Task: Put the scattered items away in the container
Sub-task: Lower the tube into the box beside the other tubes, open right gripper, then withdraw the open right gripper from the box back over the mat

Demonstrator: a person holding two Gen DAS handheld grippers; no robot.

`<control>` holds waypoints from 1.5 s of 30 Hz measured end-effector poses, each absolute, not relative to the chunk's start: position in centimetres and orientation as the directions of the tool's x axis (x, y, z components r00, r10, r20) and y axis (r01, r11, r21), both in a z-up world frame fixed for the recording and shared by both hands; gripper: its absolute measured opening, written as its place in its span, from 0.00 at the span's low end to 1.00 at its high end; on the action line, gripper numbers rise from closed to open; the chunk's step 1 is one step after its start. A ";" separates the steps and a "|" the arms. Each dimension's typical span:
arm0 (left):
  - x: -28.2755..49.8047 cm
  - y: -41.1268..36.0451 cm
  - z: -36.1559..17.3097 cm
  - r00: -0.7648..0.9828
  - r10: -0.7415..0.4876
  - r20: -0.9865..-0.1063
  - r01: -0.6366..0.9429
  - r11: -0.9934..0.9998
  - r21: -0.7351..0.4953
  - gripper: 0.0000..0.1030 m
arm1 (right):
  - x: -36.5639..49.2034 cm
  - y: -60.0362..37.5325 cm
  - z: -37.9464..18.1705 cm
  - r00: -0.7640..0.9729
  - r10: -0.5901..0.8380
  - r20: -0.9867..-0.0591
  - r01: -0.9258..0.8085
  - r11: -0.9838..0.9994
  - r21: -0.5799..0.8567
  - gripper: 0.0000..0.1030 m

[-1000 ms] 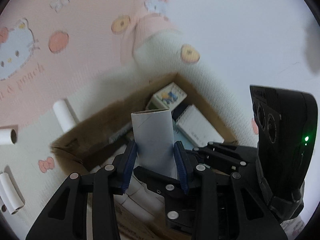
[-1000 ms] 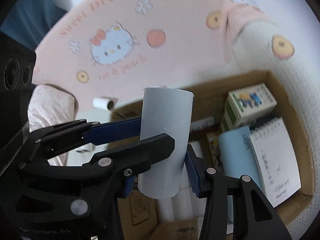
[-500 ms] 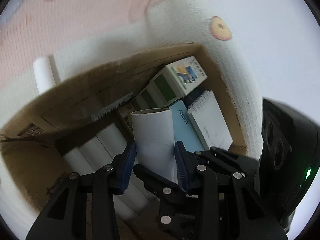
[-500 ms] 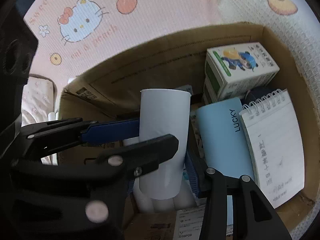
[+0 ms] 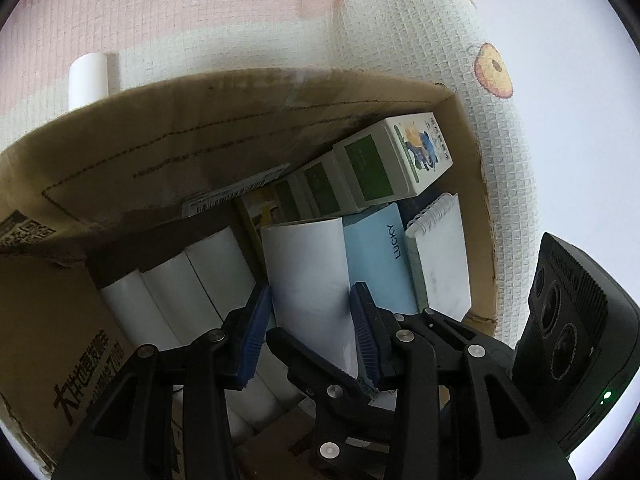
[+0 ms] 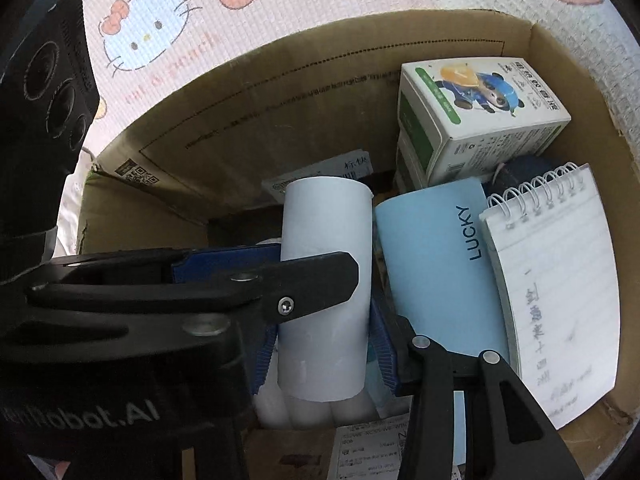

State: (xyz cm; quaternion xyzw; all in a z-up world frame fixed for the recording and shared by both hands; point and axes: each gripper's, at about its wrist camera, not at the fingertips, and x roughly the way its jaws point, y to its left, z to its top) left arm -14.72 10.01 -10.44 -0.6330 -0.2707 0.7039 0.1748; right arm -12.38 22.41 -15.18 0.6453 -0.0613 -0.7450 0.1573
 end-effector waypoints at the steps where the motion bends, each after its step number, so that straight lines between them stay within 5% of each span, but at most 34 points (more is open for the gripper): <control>1: -14.6 10.0 -10.5 -0.141 0.588 -0.796 0.107 -0.791 -0.603 0.44 | -12.4 22.5 -15.1 -0.122 -0.315 -0.941 0.155 -0.943 0.295 0.40; 21: -13.5 9.7 -10.9 -0.110 0.497 -0.861 0.241 -0.827 -0.508 0.41 | -11.0 24.2 -11.4 -0.177 -0.261 -0.949 0.146 -0.960 0.237 0.40; 22: -13.5 9.8 -11.1 -0.107 0.489 -0.866 0.243 -0.831 -0.500 0.40 | -10.8 24.4 -11.2 -0.183 -0.248 -0.951 0.149 -0.964 0.222 0.37; 24: -13.6 9.9 -11.4 -0.093 0.482 -0.871 0.248 -0.836 -0.489 0.40 | -10.5 24.6 -10.6 -0.205 -0.211 -0.956 0.155 -0.971 0.181 0.15; 45: -14.6 8.6 -9.7 -0.111 0.489 -0.865 0.233 -0.834 -0.501 0.42 | -10.2 26.2 -10.1 -0.195 -0.148 -0.969 0.194 -0.975 0.110 0.15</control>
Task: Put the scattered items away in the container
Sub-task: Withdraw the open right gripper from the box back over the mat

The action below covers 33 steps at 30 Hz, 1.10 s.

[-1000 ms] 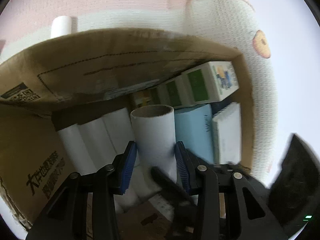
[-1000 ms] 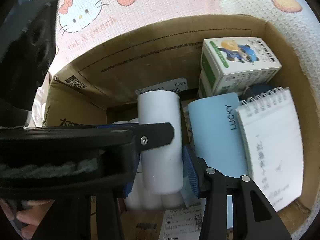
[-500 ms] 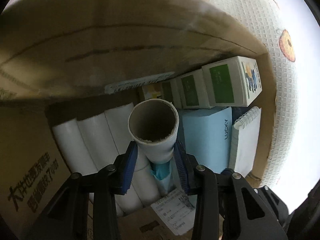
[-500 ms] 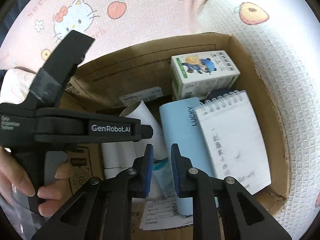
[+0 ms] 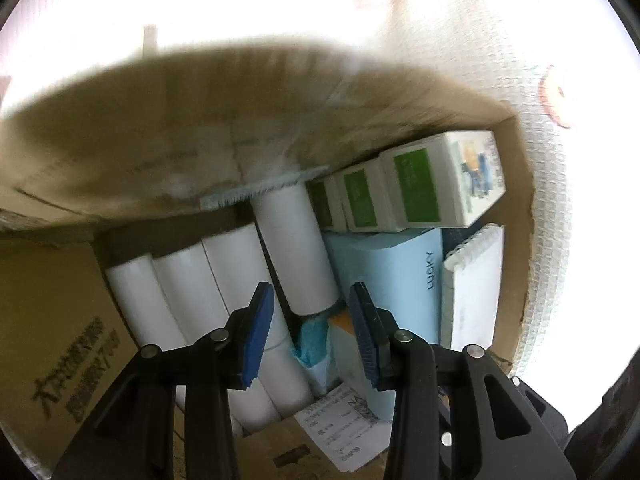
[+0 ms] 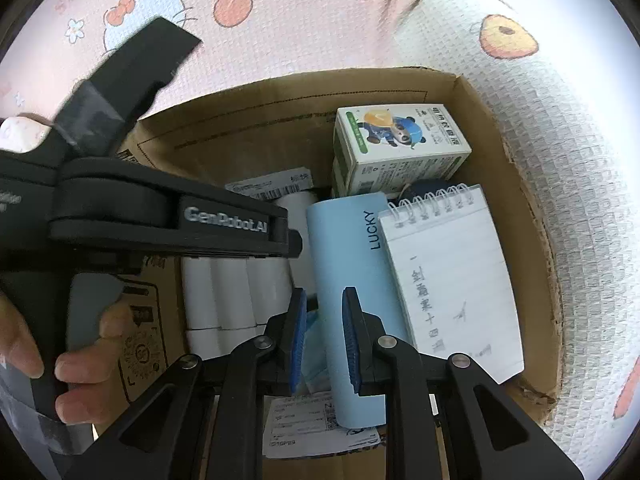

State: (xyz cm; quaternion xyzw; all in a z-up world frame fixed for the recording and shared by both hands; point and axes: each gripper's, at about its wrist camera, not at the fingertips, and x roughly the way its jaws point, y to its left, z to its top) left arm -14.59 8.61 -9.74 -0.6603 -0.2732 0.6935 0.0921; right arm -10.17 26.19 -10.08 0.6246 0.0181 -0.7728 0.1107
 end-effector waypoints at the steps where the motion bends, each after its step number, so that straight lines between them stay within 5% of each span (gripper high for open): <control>1: -14.5 8.5 -9.3 -0.125 0.481 -0.868 0.211 -0.842 -0.497 0.42 | -10.2 26.3 -10.1 -0.192 -0.153 -0.969 0.198 -0.973 0.115 0.15; 5: -14.1 8.0 -7.8 -0.152 0.462 -0.874 0.139 -0.866 -0.481 0.11 | -10.3 26.4 -10.0 -0.179 -0.163 -0.970 0.214 -0.969 0.123 0.15; 8: -13.7 7.5 -6.9 -0.180 0.461 -0.869 0.089 -0.872 -0.481 0.06 | -10.4 26.4 -9.7 -0.177 -0.159 -0.971 0.226 -0.967 0.117 0.15; 25: -8.5 8.5 -0.3 -0.410 0.465 -0.785 -0.117 -0.880 -0.460 0.06 | -10.8 22.8 -6.4 -0.232 -0.069 -0.970 0.260 -0.966 0.006 0.15; 33: -5.6 6.5 -0.3 -0.475 0.387 -0.790 -0.084 -0.914 -0.397 0.26 | -7.6 20.6 -5.1 -0.333 -0.005 -0.943 0.299 -0.949 -0.101 0.15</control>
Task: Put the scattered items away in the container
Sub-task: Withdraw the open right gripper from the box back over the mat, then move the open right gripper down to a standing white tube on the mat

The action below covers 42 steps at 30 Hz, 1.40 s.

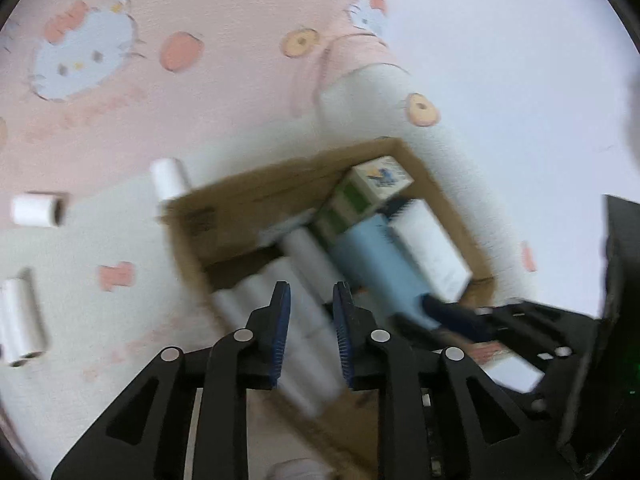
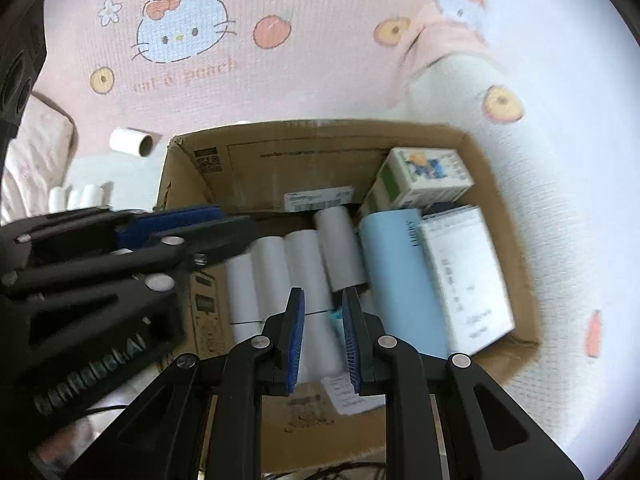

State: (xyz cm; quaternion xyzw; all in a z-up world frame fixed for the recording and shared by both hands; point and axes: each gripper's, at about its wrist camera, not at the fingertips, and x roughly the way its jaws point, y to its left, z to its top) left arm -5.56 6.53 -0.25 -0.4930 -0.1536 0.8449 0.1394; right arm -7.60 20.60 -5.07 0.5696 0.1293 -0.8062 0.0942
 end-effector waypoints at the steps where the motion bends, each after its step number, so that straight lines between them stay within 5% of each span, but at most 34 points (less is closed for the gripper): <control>1: -5.3 6.3 -0.1 -0.490 0.355 -0.796 -0.076 -0.927 -0.366 0.28 | -7.1 20.5 -4.8 -0.352 0.012 -0.936 0.301 -0.945 -0.125 0.15; 5: -4.2 5.1 -0.1 -0.501 0.325 -0.802 -0.065 -0.939 -0.339 0.47 | -6.0 20.0 -4.3 -0.364 0.035 -0.931 0.332 -0.929 -0.164 0.15; 12: -2.9 4.3 -0.2 -0.461 0.302 -0.834 -0.036 -0.946 -0.323 0.57 | -3.0 21.0 -1.9 -0.369 -0.003 -0.929 0.348 -0.928 -0.135 0.15; 21: -1.7 4.7 -1.8 -0.420 0.295 -0.859 -0.085 -0.954 -0.286 0.59 | -1.9 17.9 -2.0 -0.449 0.060 -0.892 0.443 -0.852 -0.280 0.36; 42: 0.5 -11.3 -8.8 -0.546 0.079 -0.834 0.288 -0.917 -0.276 0.59 | -3.4 1.3 -3.4 -0.405 -0.142 -0.903 0.776 -0.576 -0.258 0.47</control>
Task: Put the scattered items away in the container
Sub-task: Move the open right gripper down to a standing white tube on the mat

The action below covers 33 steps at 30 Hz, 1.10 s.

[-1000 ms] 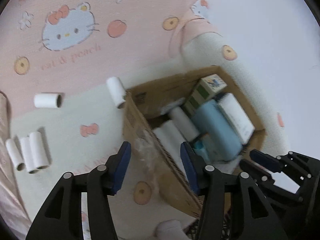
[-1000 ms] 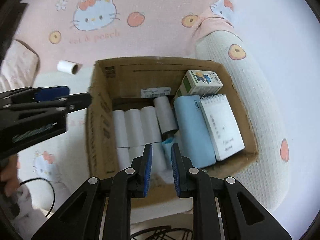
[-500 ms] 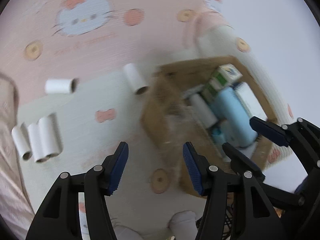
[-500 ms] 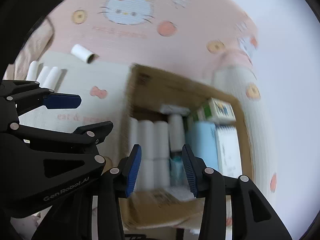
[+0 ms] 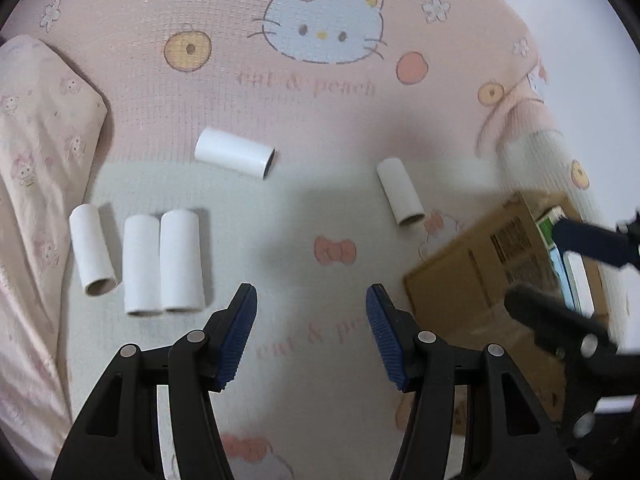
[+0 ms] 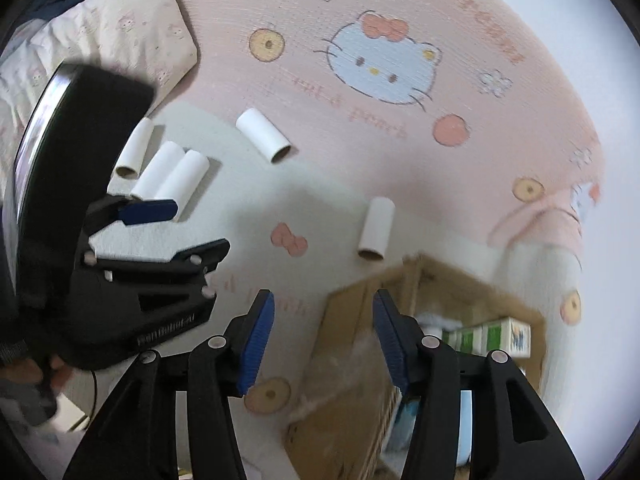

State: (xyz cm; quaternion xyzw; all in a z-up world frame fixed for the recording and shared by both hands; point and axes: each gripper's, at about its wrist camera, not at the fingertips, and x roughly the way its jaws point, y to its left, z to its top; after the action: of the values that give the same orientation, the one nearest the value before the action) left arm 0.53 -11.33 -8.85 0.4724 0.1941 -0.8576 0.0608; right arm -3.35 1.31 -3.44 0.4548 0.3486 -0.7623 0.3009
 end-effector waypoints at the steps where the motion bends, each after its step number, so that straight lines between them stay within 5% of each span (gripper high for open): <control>1: 0.3 -11.4 -9.1 -0.554 0.089 -0.828 0.280 -0.916 -0.287 0.59 | -4.0 0.8 -3.4 -0.387 -0.157 -0.909 0.785 -0.573 -0.236 0.47; 7: -2.1 -11.2 -10.7 -0.586 0.153 -0.796 0.224 -0.913 -0.340 0.59 | -9.4 -1.0 -3.6 -0.122 -0.271 -0.955 0.841 -0.540 0.045 0.47; 19: -9.8 -11.9 -13.7 -0.582 0.227 -0.781 0.180 -0.900 -0.396 0.59 | -23.8 -2.9 -9.6 0.168 -0.216 -0.962 0.693 -0.668 0.271 0.48; 27: -15.2 -11.6 -15.5 -0.590 0.374 -0.716 0.163 -0.813 -0.559 0.59 | -30.0 -3.7 -15.1 0.080 -0.035 -0.996 0.706 -0.703 0.081 0.48; 33: -18.8 -9.2 -18.6 -0.524 0.486 -0.699 0.121 -0.770 -0.626 0.59 | -31.7 -4.2 -19.0 0.139 0.039 -0.989 0.725 -0.684 0.075 0.48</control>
State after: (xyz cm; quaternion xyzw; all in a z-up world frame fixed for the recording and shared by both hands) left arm -18.81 -9.22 -18.64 0.4746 0.3196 -0.8124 -0.1125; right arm -31.65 -4.18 -19.04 0.6977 0.2740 -0.5960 0.2878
